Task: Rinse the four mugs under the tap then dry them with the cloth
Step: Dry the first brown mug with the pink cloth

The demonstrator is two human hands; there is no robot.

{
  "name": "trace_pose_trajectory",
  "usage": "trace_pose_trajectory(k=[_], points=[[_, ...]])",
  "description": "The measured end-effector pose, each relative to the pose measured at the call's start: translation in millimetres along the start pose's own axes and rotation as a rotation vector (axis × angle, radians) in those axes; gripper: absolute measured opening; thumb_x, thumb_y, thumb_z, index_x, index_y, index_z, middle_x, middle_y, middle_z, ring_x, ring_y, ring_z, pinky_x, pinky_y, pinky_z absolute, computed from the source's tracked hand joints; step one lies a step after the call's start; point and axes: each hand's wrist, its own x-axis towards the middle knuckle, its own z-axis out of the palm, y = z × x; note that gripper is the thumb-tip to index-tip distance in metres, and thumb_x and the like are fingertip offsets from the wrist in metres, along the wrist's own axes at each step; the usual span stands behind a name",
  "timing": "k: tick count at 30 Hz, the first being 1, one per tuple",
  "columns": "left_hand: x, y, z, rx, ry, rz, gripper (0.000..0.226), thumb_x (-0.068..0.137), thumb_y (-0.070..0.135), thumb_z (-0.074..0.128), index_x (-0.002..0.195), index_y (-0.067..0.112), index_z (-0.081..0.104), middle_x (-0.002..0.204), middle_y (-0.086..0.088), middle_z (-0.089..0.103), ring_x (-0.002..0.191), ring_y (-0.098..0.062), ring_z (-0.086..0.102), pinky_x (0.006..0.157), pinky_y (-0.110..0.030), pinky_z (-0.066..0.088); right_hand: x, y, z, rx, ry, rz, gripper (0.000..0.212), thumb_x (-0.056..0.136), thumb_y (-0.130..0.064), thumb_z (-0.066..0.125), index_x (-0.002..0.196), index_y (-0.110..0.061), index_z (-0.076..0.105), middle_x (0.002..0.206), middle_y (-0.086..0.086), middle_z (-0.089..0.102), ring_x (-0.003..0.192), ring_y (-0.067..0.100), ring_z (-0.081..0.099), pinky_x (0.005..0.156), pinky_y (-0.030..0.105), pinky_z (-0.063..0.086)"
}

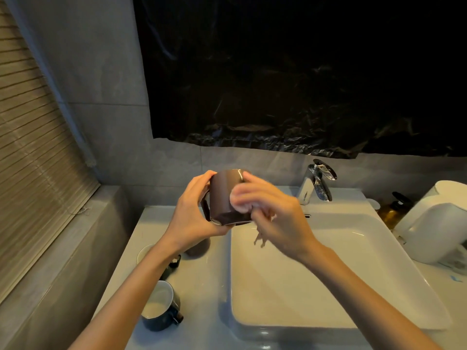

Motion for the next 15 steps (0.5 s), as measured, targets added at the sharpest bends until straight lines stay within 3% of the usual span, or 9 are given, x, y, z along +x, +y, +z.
trace_pose_trajectory(k=[3,7,12,15], points=[[0.1,5.2,5.1,-0.019,-0.02,0.012,0.099,0.053,0.02,0.093,0.133,0.031,0.037,0.127,0.015,0.047,0.119,-0.002,0.048,0.093,-0.011,0.042,31.6,11.5,-5.7,0.049,0.13,0.16,0.035,0.083,0.014,0.049,0.105,-0.004,0.071,0.115,0.002,0.066,0.127,0.002,0.048,0.112,0.037,0.037],[1.7,8.6,3.2,-0.09,0.0,-0.018,0.098,0.052,0.018,0.091,0.128,0.043,0.034,0.126,0.024,0.044,0.118,0.009,0.046,0.091,-0.005,0.039,20.9,5.3,-5.7,0.097,0.145,0.157,0.037,0.083,0.016,0.048,0.105,-0.004,0.07,0.117,0.005,0.066,0.13,0.011,0.049,0.109,0.04,0.04],[1.8,4.7,-2.8,-0.108,0.012,-0.071,0.095,0.05,0.031,0.088,0.124,0.051,0.032,0.123,0.032,0.042,0.114,0.017,0.045,0.085,-0.002,0.039,-20.4,-10.7,-5.3,0.136,0.039,0.074,0.029,0.08,0.009,0.053,0.095,-0.005,0.074,0.111,0.004,0.07,0.127,0.019,0.054,0.101,0.03,0.047],[2.5,5.1,-3.3,-0.111,0.007,-0.071,0.096,0.053,0.018,0.09,0.124,0.05,0.033,0.124,0.029,0.041,0.113,0.017,0.045,0.085,-0.002,0.039,-10.5,-8.6,-14.3,0.263,0.192,0.211,0.025,0.083,0.001,0.049,0.086,-0.005,0.073,0.099,0.006,0.072,0.111,0.019,0.064,0.098,0.031,0.049]])
